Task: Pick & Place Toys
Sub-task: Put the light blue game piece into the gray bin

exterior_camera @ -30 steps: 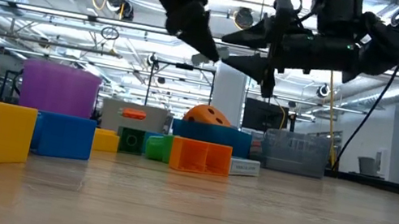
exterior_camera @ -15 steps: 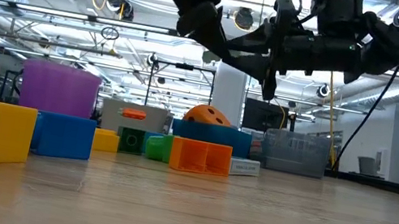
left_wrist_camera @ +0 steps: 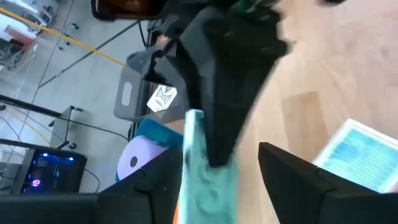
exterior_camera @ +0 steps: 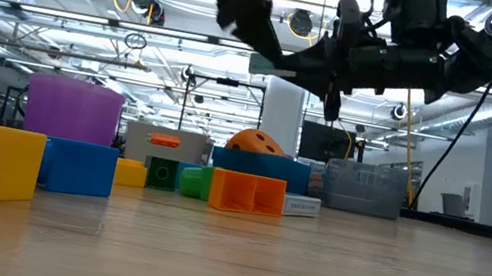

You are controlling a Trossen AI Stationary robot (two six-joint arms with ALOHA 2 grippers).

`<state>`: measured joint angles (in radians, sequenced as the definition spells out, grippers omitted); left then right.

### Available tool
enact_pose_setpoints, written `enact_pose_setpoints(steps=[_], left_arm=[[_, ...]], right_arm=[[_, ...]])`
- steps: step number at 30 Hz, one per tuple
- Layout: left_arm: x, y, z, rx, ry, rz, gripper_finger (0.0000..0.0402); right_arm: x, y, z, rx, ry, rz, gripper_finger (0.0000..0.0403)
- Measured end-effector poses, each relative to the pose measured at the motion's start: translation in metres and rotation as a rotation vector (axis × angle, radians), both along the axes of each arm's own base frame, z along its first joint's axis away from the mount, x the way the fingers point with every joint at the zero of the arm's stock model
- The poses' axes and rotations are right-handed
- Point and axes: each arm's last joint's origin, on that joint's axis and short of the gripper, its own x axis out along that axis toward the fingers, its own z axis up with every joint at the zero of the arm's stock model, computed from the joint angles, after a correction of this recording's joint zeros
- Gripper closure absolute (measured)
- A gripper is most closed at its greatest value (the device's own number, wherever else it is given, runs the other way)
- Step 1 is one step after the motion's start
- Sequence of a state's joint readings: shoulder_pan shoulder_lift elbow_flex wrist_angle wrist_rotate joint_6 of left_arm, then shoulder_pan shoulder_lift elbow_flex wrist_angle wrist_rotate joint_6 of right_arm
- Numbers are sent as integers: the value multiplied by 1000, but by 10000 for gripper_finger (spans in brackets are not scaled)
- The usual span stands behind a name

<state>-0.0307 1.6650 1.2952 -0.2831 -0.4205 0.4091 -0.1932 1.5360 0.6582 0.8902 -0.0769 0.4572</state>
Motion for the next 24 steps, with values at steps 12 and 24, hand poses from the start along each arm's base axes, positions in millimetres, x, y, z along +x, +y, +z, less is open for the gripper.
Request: enact_pose_setpoints(steps=[12,24], left_arm=[[-63,4,66,-175,-92,50,167],[-42,39,42,-473,-52,-86,167]], right_arm=[[-2,-5,5,-192,-15,41,363],[2,18,9,-444,-63,186,363]])
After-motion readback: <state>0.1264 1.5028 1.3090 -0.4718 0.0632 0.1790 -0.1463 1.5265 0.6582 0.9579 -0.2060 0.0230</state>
